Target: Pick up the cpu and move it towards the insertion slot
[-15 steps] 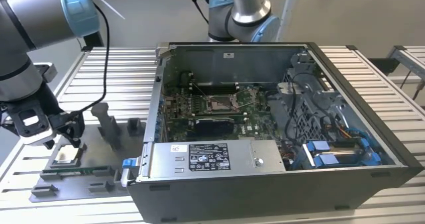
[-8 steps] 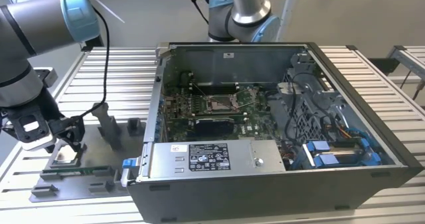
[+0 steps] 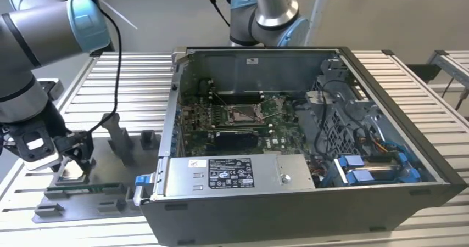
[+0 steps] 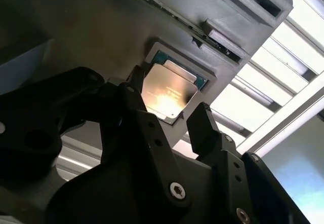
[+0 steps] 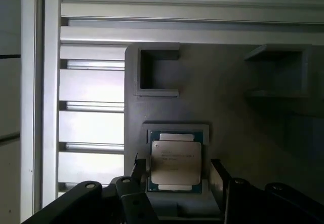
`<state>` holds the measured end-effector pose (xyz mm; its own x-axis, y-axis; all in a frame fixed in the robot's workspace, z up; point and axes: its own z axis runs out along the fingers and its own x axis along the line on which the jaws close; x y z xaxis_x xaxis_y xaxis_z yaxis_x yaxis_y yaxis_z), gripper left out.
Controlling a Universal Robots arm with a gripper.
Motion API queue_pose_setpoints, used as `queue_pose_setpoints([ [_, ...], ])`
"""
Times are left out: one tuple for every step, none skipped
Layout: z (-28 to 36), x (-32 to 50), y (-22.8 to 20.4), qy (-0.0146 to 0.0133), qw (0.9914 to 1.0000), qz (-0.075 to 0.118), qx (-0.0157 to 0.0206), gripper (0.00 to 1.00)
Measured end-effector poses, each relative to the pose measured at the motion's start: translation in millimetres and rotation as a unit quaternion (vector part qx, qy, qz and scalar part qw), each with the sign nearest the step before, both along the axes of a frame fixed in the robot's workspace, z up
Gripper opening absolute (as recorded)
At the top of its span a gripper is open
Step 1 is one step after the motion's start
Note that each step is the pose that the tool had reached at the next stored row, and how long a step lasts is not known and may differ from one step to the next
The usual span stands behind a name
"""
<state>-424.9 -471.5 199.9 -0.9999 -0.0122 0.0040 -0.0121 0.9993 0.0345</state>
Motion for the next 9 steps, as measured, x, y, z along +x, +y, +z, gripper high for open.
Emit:
queue_pose_setpoints([
  [-1.1,-0.1,0.0,0.0000,1.00000,0.000,0.0000,1.00],
  [-2.0,-0.2,0.0,0.0000,1.00000,0.000,0.0000,1.00],
  [-2.9,-0.3,0.0,0.0001,1.00000,0.000,0.0000,1.00],
  [-3.9,-0.4,0.0,0.0000,1.00000,0.000,0.0000,1.00],
  [-4.7,-0.5,0.0,0.0000,1.00000,0.000,0.0000,1.00],
  [-5.6,-0.5,0.0,0.0000,1.00000,0.000,0.0000,1.00],
  [-6.3,-0.6,0.0,0.0001,1.00000,0.000,-0.0001,1.00],
  [-7.2,-0.7,0.0,0.0001,1.00000,0.000,0.0000,1.00],
  [-7.9,-0.8,0.0,0.0001,1.00000,0.000,0.0000,1.00],
])
